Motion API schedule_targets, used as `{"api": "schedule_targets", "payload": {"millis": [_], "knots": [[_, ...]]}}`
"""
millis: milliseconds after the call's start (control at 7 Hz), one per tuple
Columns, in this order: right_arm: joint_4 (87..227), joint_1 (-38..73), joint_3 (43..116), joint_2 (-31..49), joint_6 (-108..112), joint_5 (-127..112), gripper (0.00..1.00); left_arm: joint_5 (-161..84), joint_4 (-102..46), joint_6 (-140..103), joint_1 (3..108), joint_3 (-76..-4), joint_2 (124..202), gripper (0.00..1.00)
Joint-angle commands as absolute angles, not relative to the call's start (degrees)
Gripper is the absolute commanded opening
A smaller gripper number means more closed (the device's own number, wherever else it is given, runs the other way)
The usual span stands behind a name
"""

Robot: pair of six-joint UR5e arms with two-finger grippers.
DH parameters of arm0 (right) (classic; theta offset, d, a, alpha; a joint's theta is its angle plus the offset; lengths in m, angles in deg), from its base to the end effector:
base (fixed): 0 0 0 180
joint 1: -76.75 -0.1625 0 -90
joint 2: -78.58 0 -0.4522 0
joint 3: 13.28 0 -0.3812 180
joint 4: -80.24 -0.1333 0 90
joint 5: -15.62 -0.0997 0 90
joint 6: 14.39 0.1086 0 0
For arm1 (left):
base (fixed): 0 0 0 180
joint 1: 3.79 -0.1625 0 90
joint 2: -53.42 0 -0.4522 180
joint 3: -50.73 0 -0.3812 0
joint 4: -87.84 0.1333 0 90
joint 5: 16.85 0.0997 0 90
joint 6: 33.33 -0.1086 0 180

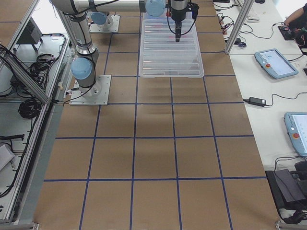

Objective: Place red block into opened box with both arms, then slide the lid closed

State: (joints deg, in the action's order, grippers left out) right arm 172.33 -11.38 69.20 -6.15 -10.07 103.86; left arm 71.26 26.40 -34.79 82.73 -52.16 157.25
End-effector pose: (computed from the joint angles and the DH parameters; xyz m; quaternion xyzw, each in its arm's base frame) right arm 0.1193 -0.5342 0.5271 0.0534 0.9977 -0.0375 0.0162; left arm -0.1031 -0.5590 0.3249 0.0174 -0.9996 0.0167 0.0158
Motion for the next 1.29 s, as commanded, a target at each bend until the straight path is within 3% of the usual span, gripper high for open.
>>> {"api": "schedule_targets", "payload": {"millis": [0,857,1000,1143], "knots": [[171.7,-11.8,69.2,-6.6,-8.3,103.7,1.00,71.8,29.4,-34.0,82.8,-54.6,159.1,0.16],[171.7,-11.8,69.2,-6.6,-8.5,103.6,1.00,67.7,38.9,-33.9,83.2,-59.3,162.9,0.21],[171.8,-11.8,69.2,-6.6,-8.6,103.6,1.00,67.8,39.2,-34.1,83.2,-60.4,162.9,0.33],[171.7,-11.8,69.2,-6.6,-8.6,103.6,1.00,68.2,39.2,-34.3,83.2,-60.5,162.8,0.91]]}}
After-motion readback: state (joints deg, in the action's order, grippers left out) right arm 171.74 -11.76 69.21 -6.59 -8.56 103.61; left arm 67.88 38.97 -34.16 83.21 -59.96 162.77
